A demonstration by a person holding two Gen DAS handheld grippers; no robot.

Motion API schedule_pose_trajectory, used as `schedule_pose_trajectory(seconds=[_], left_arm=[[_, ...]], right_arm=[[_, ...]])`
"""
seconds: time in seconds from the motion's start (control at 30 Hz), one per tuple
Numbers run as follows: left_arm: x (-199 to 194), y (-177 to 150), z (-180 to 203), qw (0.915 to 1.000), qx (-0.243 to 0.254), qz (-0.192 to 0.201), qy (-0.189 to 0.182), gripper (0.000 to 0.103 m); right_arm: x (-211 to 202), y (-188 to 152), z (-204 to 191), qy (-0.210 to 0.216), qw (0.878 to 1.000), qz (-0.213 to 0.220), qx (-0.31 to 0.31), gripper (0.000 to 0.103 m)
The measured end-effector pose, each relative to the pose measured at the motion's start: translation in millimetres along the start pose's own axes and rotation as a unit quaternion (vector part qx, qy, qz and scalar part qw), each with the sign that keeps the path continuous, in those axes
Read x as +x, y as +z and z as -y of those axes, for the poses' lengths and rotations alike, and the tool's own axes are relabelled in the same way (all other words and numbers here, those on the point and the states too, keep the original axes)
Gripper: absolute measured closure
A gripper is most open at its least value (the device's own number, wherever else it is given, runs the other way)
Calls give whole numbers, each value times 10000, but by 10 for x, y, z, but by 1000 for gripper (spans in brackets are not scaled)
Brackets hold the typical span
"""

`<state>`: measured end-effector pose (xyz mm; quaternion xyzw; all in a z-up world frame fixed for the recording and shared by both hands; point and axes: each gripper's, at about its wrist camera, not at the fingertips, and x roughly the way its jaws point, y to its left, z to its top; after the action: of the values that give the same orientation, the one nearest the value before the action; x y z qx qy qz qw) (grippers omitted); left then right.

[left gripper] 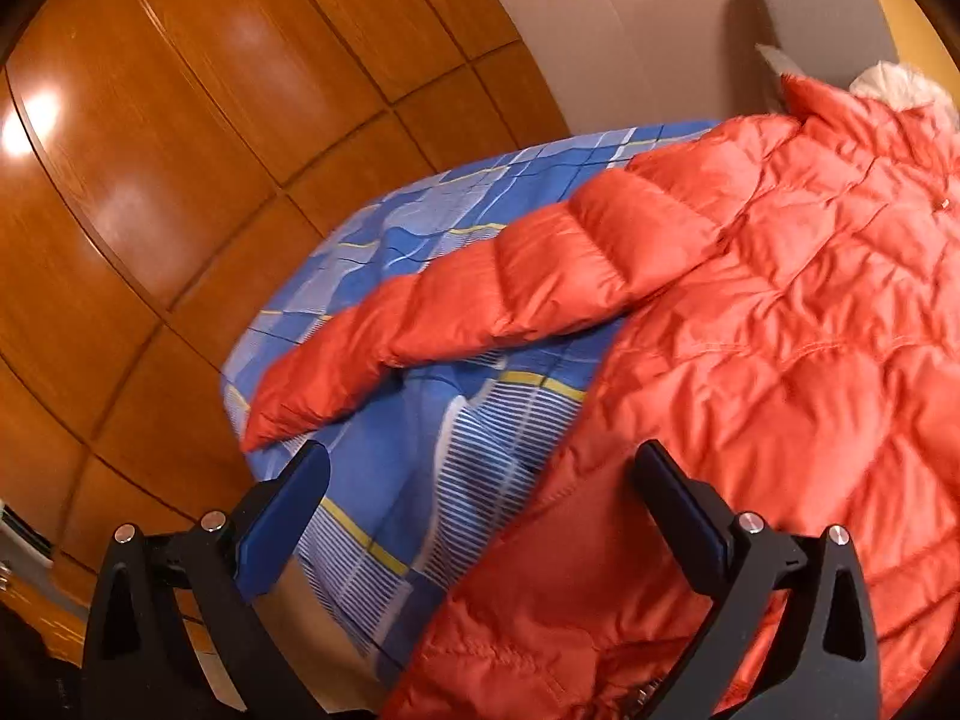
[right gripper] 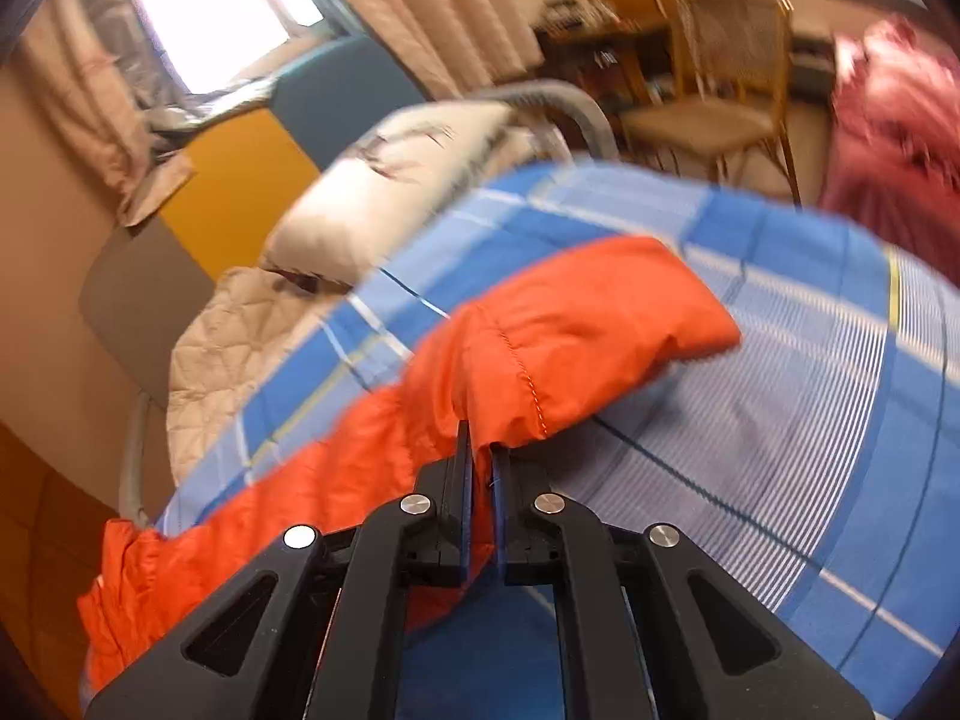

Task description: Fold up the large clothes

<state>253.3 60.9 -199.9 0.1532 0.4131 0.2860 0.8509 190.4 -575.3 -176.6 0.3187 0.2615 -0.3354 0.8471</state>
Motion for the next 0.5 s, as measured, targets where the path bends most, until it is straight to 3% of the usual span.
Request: schedule_pose_trajectory(seconds=[0.23,0.33,0.5], left_arm=[[73,-69,77,10000,57,-40,-42,2],[132,-98,59,9996,-73,-112,-240,2],[228,-147,-8,9974,-309,-244,-608,2]], right_arm=[[-376,-77,-747,184,9908,358,-1290,98],[-508,-231,-1133,403,9809,416,-1854,98],[-682,-679,-1863,885,9541,424,-2830,98]])
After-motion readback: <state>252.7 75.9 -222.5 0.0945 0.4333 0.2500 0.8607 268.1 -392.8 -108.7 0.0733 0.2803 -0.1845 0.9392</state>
